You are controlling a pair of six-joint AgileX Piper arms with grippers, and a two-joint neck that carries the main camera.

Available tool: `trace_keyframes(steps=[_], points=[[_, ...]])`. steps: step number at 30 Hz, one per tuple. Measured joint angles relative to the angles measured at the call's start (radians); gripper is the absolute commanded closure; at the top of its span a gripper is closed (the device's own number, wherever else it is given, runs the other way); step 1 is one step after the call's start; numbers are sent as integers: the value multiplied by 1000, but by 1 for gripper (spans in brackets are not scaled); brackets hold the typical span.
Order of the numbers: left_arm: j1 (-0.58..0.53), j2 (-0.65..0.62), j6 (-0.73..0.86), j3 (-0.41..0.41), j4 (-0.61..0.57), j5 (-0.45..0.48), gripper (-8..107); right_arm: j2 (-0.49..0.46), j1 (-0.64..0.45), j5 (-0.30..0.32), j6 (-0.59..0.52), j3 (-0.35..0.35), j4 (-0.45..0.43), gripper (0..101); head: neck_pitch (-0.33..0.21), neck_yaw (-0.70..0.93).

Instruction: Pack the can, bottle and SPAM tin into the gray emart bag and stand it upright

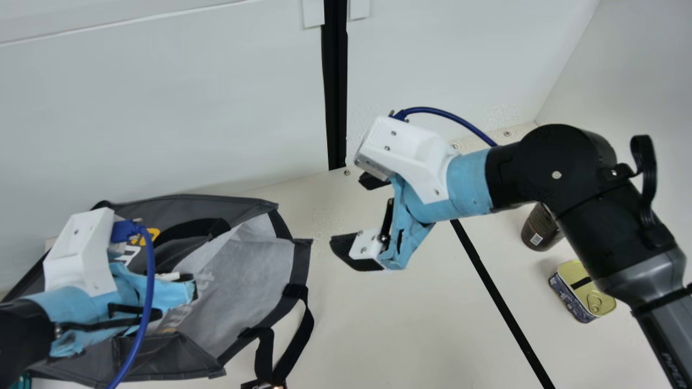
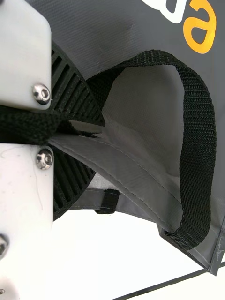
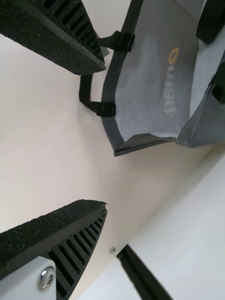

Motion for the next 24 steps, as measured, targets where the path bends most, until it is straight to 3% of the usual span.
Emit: trace_keyframes(steps=[24], points=[[0, 0, 0, 0, 0, 0, 107, -83, -191, 18, 37, -3, -111, 6, 2, 2]])
